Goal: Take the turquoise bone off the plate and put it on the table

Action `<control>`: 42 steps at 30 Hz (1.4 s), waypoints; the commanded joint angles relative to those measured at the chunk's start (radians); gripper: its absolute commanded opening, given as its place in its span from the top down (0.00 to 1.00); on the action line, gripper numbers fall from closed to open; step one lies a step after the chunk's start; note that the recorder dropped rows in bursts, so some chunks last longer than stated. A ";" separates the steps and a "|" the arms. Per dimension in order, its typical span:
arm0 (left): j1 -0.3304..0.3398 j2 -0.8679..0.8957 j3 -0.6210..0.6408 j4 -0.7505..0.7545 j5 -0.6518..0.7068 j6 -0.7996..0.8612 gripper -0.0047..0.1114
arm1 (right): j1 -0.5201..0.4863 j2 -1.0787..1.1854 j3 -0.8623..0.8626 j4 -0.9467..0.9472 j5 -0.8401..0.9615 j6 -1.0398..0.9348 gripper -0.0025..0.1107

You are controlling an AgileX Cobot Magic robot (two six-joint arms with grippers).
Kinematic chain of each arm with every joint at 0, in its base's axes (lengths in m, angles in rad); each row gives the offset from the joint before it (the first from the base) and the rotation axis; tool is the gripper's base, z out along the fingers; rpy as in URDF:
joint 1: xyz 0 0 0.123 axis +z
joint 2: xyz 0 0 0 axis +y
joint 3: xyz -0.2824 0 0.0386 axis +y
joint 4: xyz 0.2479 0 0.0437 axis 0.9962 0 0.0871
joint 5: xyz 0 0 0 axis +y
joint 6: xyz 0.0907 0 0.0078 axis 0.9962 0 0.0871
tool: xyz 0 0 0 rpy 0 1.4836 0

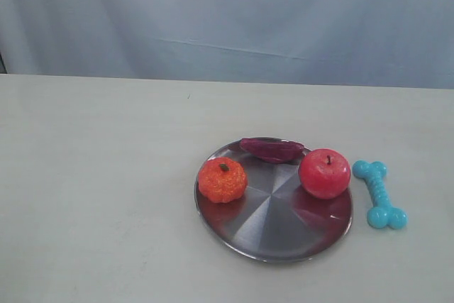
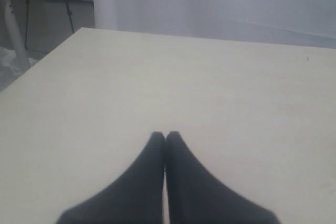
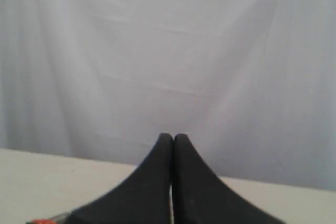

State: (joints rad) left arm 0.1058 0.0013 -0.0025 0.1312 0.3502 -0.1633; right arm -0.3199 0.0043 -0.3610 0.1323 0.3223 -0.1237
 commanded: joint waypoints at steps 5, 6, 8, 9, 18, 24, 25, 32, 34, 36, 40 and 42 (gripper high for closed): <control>-0.005 -0.001 0.003 0.001 -0.004 -0.002 0.96 | -0.003 -0.004 0.280 0.000 -0.149 0.008 0.98; -0.005 -0.001 0.003 0.001 -0.004 -0.002 0.96 | 0.000 -0.004 0.293 0.000 -0.149 0.006 0.98; -0.005 -0.001 0.003 0.001 -0.004 -0.002 0.96 | 0.000 -0.004 0.307 0.000 -0.149 0.006 0.98; -0.005 -0.001 0.003 0.001 -0.004 -0.002 0.96 | 0.000 -0.004 0.310 0.000 -0.149 0.006 0.98; -0.005 -0.001 0.003 0.001 -0.004 -0.002 0.96 | 0.011 -0.004 0.323 -0.003 -0.079 0.004 0.98; -0.005 -0.001 0.003 0.001 -0.004 -0.002 0.96 | 0.013 -0.004 0.361 -0.003 -0.043 0.007 0.98; -0.005 -0.001 0.003 0.001 -0.004 -0.002 0.96 | 0.013 -0.004 0.361 -0.003 -0.043 0.007 0.98; -0.005 -0.001 0.003 0.001 -0.004 -0.002 0.96 | 0.013 -0.004 0.361 -0.003 0.030 0.014 0.98; -0.005 -0.001 0.003 0.001 -0.004 -0.002 0.96 | 0.013 -0.004 0.361 -0.003 0.032 0.014 0.98; -0.005 -0.001 0.003 0.001 -0.004 -0.002 0.96 | 0.013 -0.004 0.361 -0.003 0.032 0.012 0.98; -0.005 -0.001 0.003 0.001 -0.004 -0.002 0.96 | 0.013 -0.004 0.361 -0.003 0.034 0.012 0.98; -0.005 -0.001 0.003 0.001 -0.004 -0.002 0.96 | 0.013 -0.004 0.361 -0.003 0.034 0.012 0.98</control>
State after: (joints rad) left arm 0.1058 0.0013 -0.0025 0.1312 0.3502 -0.1633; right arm -0.3070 0.0061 -0.0035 0.1336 0.3523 -0.1128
